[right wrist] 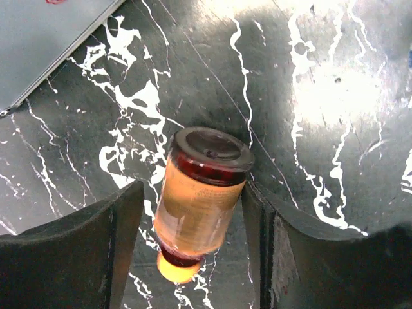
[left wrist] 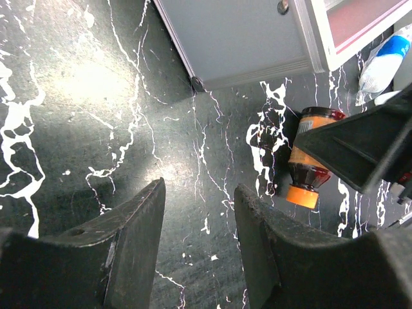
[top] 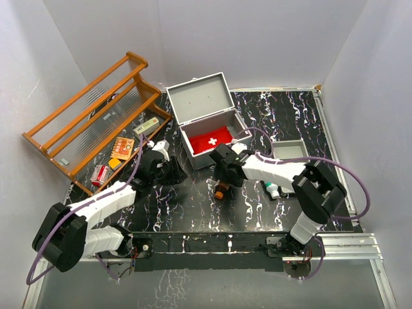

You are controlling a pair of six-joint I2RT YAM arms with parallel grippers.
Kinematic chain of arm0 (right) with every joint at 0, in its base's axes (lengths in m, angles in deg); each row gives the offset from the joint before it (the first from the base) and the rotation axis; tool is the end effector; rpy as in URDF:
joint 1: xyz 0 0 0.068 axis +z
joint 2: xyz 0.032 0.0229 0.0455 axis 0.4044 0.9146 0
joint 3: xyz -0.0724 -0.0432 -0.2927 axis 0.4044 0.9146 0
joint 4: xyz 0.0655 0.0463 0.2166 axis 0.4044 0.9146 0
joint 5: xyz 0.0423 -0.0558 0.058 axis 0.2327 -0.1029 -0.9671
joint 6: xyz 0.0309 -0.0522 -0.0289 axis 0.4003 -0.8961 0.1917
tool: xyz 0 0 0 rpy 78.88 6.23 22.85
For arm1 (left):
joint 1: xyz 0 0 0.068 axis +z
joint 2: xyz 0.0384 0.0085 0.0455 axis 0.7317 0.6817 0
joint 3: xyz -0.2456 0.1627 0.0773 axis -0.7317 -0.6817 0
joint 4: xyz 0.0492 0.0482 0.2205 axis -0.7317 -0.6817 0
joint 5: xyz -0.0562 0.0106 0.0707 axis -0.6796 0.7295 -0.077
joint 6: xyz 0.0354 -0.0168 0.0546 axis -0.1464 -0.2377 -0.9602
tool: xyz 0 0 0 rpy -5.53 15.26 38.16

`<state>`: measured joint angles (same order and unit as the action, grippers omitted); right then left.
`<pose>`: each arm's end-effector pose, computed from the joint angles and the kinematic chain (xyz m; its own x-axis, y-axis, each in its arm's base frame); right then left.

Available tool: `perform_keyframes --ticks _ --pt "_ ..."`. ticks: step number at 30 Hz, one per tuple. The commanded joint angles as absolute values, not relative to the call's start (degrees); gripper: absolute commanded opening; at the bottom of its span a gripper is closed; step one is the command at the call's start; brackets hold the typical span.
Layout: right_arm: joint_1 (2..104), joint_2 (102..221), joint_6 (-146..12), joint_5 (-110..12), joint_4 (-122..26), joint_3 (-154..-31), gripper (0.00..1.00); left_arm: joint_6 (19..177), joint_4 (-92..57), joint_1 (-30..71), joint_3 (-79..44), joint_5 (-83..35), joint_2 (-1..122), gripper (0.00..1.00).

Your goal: Organize the medicine kit

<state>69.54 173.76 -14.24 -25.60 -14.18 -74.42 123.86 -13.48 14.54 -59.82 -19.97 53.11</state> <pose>0.2099 0.1945 0.2156 -0.8737 0.2947 -0.3871 0.2504 0.9546 0.1615 0.1849 -0.1224 0.2371 -0.7131 -0.2627 -0.6500 0.1981 0.8138 -0.5463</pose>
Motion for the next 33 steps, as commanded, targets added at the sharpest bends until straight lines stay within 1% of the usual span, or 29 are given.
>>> perform_keyframes --ticks 1,4,8,11,13,17,23,28,30,33 --pt "69.5 177.7 -20.2 -24.3 -10.8 -80.2 0.58 122.5 -17.4 14.2 -56.9 -16.8 49.1 0.45" --pt "69.5 178.2 -21.5 -24.5 -11.5 -80.2 0.49 121.3 -19.6 14.2 -55.8 -15.6 47.2 0.46" --pt "69.5 178.0 -23.6 -25.0 -11.6 -80.0 0.43 119.2 -22.1 14.2 -54.0 -13.4 44.8 0.47" --pt "69.4 177.1 -26.6 -24.4 -10.8 -80.0 0.34 117.4 -23.5 14.2 -52.2 -12.1 43.6 0.47" --pt "68.9 175.3 -28.8 -22.7 -9.7 -80.2 0.31 116.0 -24.3 14.2 -50.8 -11.6 43.0 0.48" --pt "65.5 168.9 -35.5 -20.0 -7.7 -80.8 0.31 112.5 -25.8 14.2 -48.2 -11.2 42.7 0.49" --pt "53.7 159.5 -44.2 -19.0 -5.3 -79.0 0.31 107.7 -25.3 14.2 -47.2 -13.0 44.3 0.5" --pt "46.0 157.3 -51.6 -15.3 -3.5 -78.4 0.31 107.6 -23.7 14.2 -48.3 -16.6 44.5 0.5" --pt "43.8 157.1 -51.8 -11.9 -3.3 -78.6 0.32 107.6 -23.8 14.2 -48.4 -17.0 44.4 0.5" --pt "40.1 157.7 -52.4 -10.2 -3.3 -78.4 0.33 107.9 -23.3 14.2 -48.6 -17.5 44.4 0.5"
